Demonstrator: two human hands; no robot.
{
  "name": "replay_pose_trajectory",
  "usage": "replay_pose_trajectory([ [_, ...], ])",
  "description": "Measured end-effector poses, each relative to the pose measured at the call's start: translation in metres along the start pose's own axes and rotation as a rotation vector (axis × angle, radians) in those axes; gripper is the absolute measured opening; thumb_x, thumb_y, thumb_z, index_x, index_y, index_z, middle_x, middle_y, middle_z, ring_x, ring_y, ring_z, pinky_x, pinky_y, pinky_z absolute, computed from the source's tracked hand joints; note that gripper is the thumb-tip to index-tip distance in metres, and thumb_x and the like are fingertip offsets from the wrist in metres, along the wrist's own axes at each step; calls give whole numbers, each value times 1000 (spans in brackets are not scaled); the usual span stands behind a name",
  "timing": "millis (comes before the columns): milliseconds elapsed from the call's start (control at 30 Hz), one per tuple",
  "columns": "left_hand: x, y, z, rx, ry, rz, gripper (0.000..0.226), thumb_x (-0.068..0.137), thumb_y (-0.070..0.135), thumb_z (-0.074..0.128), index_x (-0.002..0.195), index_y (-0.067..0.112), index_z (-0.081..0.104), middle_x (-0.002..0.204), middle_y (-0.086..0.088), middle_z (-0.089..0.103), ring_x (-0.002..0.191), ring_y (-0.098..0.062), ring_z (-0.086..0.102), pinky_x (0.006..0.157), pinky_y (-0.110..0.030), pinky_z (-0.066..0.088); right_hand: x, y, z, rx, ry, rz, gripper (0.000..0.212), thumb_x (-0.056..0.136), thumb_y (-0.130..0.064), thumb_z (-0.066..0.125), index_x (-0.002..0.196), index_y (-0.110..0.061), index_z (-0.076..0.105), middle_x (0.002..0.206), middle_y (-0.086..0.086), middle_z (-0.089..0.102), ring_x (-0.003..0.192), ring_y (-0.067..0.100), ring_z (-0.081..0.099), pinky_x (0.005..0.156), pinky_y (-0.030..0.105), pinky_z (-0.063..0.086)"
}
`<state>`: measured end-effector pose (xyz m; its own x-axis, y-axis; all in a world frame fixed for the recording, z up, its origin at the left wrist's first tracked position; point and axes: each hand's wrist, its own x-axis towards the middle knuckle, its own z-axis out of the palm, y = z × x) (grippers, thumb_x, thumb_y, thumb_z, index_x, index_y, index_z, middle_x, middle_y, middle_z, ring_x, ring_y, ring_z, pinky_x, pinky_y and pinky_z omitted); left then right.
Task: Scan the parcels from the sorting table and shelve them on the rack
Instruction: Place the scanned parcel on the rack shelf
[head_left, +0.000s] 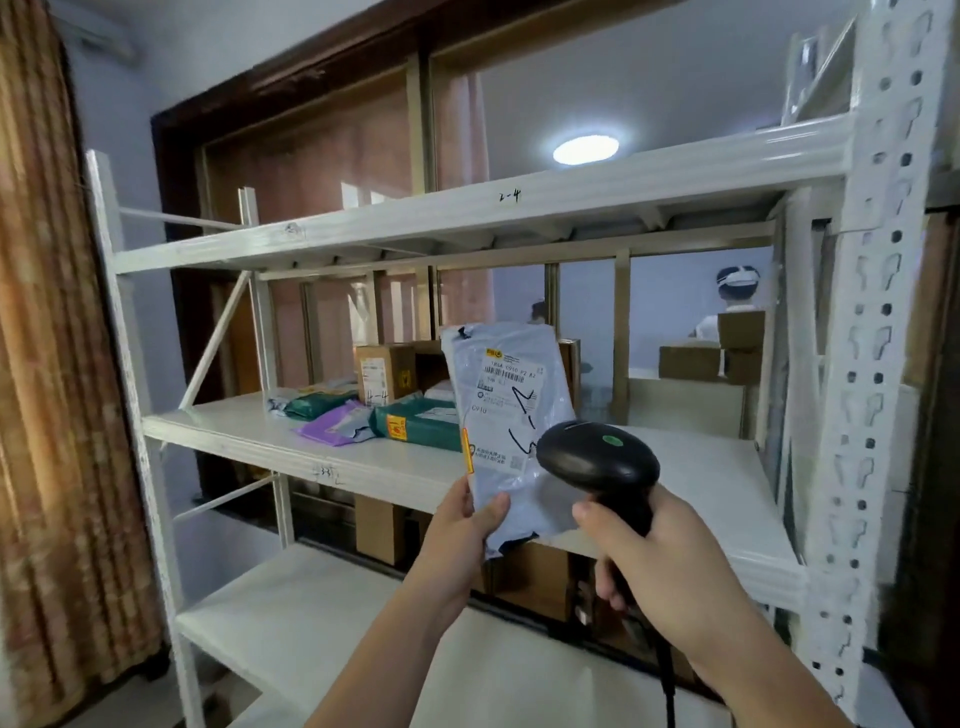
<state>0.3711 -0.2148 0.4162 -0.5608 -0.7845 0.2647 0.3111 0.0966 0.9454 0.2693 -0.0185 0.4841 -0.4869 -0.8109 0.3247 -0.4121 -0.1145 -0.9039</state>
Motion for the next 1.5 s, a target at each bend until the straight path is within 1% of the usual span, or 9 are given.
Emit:
replay_pose_trajectory([
  [500, 191, 11, -28, 75, 34, -82, 31, 110, 21, 54, 140, 25, 61, 133, -5, 72, 122, -31, 68, 110, -59, 50, 102, 8, 57, -46, 162, 69, 10, 96, -26, 62, 95, -15, 60, 60, 15, 60, 48, 16, 56, 49, 23, 51],
  [567, 210, 16, -28, 168, 38, -79, 39, 111, 22, 52, 149, 27, 50, 140, 3, 60, 126, -24, 59, 111, -48, 49, 115, 7, 67, -81, 199, 63, 10, 95, -28, 62, 94, -18, 60, 62, 20, 64, 49, 18, 59, 51, 27, 52],
  [633, 228, 17, -28, 273, 61, -49, 41, 113, 19, 46, 153, 28, 44, 133, 4, 50, 108, -15, 56, 90, -31, 51, 125, 8, 76, -94, 240, 64, 10, 95, -29, 62, 93, -20, 60, 65, 24, 66, 49, 20, 59, 55, 32, 51],
  [700, 245, 13, -30, 369, 69, 0, 41, 113, 14, 42, 151, 29, 46, 139, -2, 54, 91, -6, 52, 71, -24, 45, 131, 10, 84, -101, 278, 73, 12, 94, -30, 62, 92, -19, 60, 65, 26, 65, 47, 21, 58, 55, 34, 50],
  [833, 267, -6, -36, 567, 9, 105, 37, 113, 13, 42, 134, 33, 65, 149, 0, 59, 93, -3, 56, 69, -9, 46, 139, 17, 93, -90, 323, 103, 11, 94, -25, 63, 92, -16, 58, 65, 30, 64, 45, 21, 55, 48, 28, 47],
  [933, 274, -18, -34, 890, 19, 181, 24, 109, 31, 54, 119, 44, 71, 152, 3, 54, 122, -17, 58, 105, -31, 51, 149, 21, 93, -91, 341, 127, 10, 95, -25, 63, 95, -16, 59, 60, 27, 63, 44, 20, 56, 48, 26, 46],
  [1033, 269, -23, -30, 1217, -47, 202, 35, 106, 52, 49, 136, 41, 64, 160, 4, 42, 147, -25, 37, 122, -48, 30, 158, 25, 91, -102, 352, 140, 10, 95, -25, 63, 95, -16, 59, 55, 19, 63, 44, 19, 56, 47, 25, 46],
  [1267, 261, -26, -17, 1611, -329, 328, 109, 71, 96, 25, 139, 17, 58, 149, -6, 52, 143, -33, 40, 120, -51, 29, 171, 31, 91, -100, 350, 133, 8, 94, -23, 64, 94, -16, 60, 61, 26, 64, 45, 19, 55, 47, 26, 46],
  [1500, 280, -27, -6, 1741, -322, 245, 85, 95, 85, 32, 140, 17, 57, 144, -11, 59, 139, -35, 48, 116, -54, 31, 174, 37, 87, -100, 351, 146, 7, 94, -25, 63, 94, -19, 60, 57, 19, 63, 45, 17, 56, 46, 24, 47],
])
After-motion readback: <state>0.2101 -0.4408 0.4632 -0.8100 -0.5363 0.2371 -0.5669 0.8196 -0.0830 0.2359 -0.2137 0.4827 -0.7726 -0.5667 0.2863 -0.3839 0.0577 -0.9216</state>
